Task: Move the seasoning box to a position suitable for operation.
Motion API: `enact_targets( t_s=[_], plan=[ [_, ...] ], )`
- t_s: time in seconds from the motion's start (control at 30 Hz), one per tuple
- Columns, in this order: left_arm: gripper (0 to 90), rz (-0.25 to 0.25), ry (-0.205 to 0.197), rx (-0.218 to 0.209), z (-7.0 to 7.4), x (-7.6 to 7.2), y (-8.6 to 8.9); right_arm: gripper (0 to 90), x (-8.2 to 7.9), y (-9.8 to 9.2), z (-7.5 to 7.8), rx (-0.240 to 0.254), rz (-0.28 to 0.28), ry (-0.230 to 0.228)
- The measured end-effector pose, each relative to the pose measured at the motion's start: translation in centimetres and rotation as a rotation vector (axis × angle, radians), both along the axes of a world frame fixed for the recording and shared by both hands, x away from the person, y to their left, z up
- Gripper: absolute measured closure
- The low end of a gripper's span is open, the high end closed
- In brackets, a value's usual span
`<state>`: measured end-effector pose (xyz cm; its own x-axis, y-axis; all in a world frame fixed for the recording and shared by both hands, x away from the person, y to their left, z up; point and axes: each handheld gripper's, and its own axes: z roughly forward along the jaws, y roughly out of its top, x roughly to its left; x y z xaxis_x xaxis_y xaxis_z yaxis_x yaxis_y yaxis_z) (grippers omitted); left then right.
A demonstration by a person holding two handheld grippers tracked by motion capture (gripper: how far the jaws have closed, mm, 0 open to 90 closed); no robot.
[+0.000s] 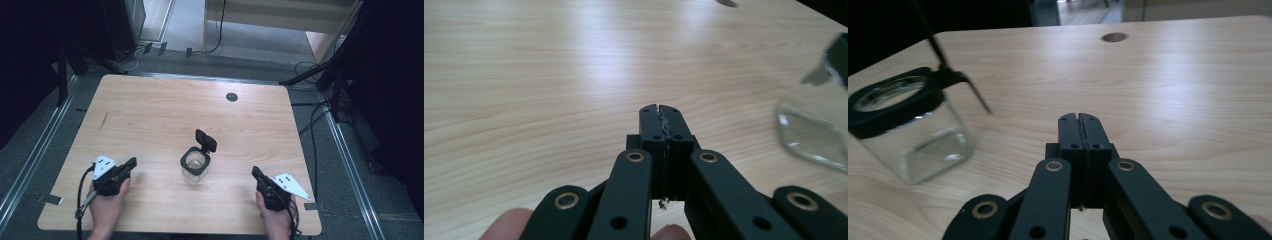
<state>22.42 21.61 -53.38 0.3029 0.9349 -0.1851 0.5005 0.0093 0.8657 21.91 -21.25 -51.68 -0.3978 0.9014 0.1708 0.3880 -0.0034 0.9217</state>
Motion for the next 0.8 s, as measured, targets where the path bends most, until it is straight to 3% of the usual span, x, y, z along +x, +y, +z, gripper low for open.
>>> enact_targets(
  t_s=[0.03,0.07,0.13,0.37,0.53,0.8],
  plan=[
    [90.0,-0.051,0.007,0.01,0.0,0.4,-1.6,90.0,0.2,2.0,-0.1,0.008,0.03,0.012],
    [90.0,-0.051,0.007,0.01,0.0,0.4,-1.6,90.0,0.3,2.6,-0.1,0.011,0.04,0.013],
    [90.0,-0.106,0.011,0.014,0.1,0.9,-3.5,90.0,0.4,4.2,-0.2,0.007,0.063,0.02],
    [90.0,-0.168,0.025,0.015,-0.1,2.0,-6.0,90.0,0.4,8.6,-0.8,-0.025,0.111,0.052],
    [90.0,-0.184,0.043,-0.028,0.1,3.9,-7.0,90.0,1.1,10.1,-1.4,-0.028,0.076,0.075],
    [90.0,-0.262,0.047,0.007,0.0,3.9,-8.5,90.0,1.7,10.9,-1.5,-0.039,0.067,0.093]
  ],
)
